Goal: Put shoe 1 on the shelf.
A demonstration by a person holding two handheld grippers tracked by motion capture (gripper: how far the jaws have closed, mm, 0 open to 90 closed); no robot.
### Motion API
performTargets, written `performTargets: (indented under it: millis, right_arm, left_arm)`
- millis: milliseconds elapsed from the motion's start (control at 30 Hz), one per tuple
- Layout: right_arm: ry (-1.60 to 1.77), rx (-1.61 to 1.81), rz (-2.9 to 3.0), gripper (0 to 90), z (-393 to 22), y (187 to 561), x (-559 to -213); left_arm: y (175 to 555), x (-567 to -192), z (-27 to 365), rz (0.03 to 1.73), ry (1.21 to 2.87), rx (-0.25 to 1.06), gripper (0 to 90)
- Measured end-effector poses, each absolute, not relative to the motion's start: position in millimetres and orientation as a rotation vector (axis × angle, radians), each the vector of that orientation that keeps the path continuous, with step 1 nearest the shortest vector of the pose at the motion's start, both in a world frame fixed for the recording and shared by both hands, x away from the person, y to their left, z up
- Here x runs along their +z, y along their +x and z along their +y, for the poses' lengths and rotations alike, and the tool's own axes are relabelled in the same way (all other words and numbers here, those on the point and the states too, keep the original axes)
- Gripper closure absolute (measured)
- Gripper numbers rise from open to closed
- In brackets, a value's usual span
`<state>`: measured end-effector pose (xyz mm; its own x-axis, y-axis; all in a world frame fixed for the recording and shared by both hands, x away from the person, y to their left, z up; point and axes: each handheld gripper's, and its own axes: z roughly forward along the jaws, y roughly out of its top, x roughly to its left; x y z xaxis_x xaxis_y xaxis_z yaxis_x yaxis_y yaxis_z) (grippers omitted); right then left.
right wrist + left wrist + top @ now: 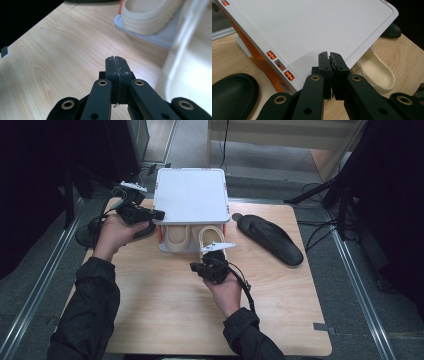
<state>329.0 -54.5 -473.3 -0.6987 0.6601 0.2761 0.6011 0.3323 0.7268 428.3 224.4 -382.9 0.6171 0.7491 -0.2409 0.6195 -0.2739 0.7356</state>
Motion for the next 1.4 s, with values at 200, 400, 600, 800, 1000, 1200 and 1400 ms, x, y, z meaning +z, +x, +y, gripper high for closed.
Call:
performTargets:
  millis: [200, 400, 600, 800, 1000, 1200, 1400]
  right_arm:
    - [1.224, 1.336, 2.479, 90.0, -81, 317, -479]
    - [1.270, 1.322, 2.458, 90.0, -104, 307, -487]
    - [1.304, 1.323, 2.434, 90.0, -120, 299, -492]
    - [1.333, 1.266, 2.438, 90.0, -129, 300, -501]
    - [1.373, 1.209, 2.425, 90.0, -135, 309, -509]
    - [1.396, 1.198, 2.416, 90.0, -135, 317, -514]
    - [1.355, 1.155, 2.432, 90.0, -128, 324, -510]
  left_arm:
    - [428, -383, 225, 1.077, 1.989, 0.189, 88.1]
    - [428, -383, 225, 1.077, 1.989, 0.188, 88.1]
    - [428, -383, 225, 1.077, 1.988, 0.188, 88.1]
    - [428, -383, 225, 1.076, 1.987, 0.188, 88.1]
    - [428, -384, 226, 1.077, 1.983, 0.187, 88.1]
    - [428, -383, 225, 1.077, 1.988, 0.192, 88.1]
    - [427, -383, 224, 1.075, 1.994, 0.203, 87.9]
